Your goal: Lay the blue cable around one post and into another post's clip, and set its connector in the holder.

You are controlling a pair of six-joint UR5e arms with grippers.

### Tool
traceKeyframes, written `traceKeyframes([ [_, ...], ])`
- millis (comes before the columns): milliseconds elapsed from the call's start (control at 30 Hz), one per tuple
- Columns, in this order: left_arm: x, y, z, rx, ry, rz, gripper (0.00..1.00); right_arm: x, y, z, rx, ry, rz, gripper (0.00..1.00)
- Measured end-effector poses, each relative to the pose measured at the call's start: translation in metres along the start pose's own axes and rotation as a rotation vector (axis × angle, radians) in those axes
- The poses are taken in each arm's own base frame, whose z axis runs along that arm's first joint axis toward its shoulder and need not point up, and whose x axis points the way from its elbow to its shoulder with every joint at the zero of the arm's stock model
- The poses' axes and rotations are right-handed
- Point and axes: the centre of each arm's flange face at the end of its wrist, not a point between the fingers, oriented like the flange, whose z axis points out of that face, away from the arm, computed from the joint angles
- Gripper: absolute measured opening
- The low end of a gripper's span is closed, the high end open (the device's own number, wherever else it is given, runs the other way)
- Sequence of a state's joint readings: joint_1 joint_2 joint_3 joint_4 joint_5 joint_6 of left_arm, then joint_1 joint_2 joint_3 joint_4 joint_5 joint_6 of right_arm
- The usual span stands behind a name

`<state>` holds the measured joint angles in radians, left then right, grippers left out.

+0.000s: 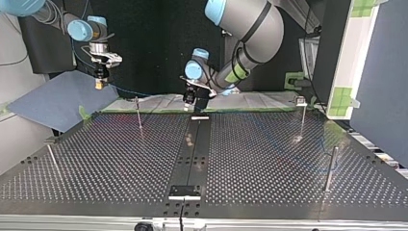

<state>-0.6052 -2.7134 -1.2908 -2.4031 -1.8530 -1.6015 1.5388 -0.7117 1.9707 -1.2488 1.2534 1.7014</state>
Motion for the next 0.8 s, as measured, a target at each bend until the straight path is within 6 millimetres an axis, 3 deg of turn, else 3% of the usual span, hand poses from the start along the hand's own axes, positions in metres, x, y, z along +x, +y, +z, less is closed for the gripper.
traceKeyframes([
  [433,-0.016,-0.003,0.004,0.036,-0.018,-0.006,1.00,0.000,0.000,0.000,0.001,0.000,0.000,0.00],
  [800,-0.018,-0.005,0.004,0.059,-0.018,-0.006,1.00,0.001,0.000,0.001,0.001,0.006,0.011,0.00],
])
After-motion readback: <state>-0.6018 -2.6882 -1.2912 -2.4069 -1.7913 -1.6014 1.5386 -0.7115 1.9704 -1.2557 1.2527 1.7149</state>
